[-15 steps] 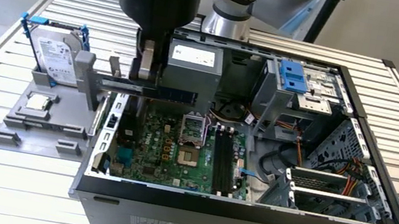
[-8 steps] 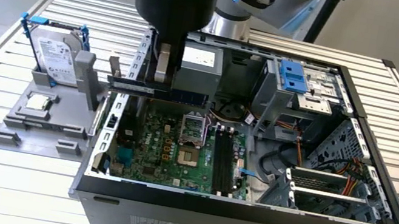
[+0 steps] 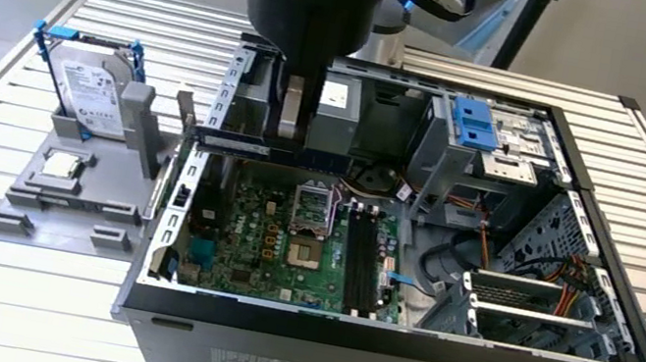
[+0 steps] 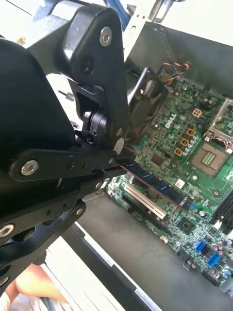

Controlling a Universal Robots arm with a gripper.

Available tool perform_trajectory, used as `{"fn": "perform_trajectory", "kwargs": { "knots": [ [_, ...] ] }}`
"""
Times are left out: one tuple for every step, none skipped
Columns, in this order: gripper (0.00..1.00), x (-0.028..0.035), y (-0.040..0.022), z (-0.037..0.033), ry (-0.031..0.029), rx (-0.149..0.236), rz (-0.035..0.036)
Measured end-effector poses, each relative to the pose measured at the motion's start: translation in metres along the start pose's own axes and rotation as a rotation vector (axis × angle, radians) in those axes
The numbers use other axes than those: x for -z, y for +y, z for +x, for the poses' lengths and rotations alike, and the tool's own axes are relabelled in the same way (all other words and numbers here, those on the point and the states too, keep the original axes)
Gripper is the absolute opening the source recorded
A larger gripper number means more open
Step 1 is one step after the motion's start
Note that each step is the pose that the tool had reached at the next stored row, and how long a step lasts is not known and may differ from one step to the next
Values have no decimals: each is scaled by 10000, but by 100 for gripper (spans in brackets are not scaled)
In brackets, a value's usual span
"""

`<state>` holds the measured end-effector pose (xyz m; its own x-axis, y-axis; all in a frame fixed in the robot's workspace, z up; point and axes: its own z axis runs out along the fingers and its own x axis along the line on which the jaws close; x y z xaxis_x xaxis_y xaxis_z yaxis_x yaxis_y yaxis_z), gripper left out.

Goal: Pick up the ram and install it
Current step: 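Pick up the ram and move it above insertion slot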

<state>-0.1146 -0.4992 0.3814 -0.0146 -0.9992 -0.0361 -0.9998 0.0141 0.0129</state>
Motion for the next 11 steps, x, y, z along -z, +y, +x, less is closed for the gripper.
{"fn": "perform_trajectory", "kwargs": {
  "knots": [
    [0, 0, -11, 0, -1, -39, 2],
    [0, 0, -20, 0, -1, -81, 3],
    [0, 0, -27, 0, -1, -126, 4],
    [0, 0, -35, 0, -2, -177, 6],
    [0, -1, -44, -1, -2, -224, 8],
    [0, 0, -63, -1, -3, -249, 9],
    [0, 1, -88, -2, -2, -251, 8],
    [0, 0, -111, -2, -3, -251, 9],
    [0, 1, -136, -2, -3, -251, 9],
    [0, 1, -160, -2, -2, -251, 9],
    [0, 1, -182, -3, -3, -251, 9]
  ]
}}
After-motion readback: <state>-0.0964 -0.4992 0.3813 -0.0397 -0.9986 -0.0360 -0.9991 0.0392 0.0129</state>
